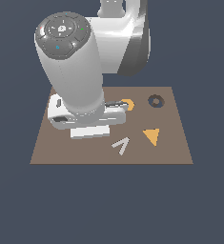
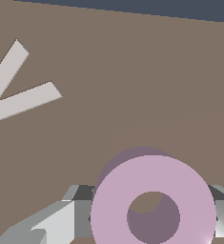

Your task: Insert a designated object into the corresponding slot on a board.

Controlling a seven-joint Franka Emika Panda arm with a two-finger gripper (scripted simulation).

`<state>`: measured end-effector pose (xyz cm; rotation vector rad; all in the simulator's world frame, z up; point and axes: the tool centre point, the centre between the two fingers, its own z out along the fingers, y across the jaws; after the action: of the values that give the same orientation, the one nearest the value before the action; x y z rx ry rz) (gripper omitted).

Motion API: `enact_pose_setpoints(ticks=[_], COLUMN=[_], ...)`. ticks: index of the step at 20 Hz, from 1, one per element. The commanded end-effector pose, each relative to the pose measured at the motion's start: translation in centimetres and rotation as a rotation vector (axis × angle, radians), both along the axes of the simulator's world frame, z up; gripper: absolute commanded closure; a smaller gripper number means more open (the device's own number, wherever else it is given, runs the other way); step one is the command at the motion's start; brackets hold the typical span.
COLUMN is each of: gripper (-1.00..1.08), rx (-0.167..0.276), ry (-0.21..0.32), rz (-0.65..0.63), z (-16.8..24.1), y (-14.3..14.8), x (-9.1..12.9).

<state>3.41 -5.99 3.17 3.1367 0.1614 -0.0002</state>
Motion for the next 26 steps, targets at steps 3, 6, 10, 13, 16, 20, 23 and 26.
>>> enact_pose_setpoints(ticks=[3,6,10,13,16,20,23,26], gripper=[1.08,1.08,1.08,1.08,1.08,1.08,1.08,1.08], rx=[0.000,0.000,0.000,0.000,0.000,0.000,0.000,0.000], ry=[0.000,0.000,0.000,0.000,0.000,0.000,0.000,0.001], rz=[0.034,0.065,0.112,0.144,0.172,0.199,0.212,0.217], z=[0.2,0.3,0.5,0.6,0.7,0.8,0.9,0.9], y=[3.6,7.0,12.0,15.3,18.3,21.2,22.5,23.0], x=[-1.4,-2.9,-5.4,-7.1,-8.8,-10.4,-11.2,-11.5])
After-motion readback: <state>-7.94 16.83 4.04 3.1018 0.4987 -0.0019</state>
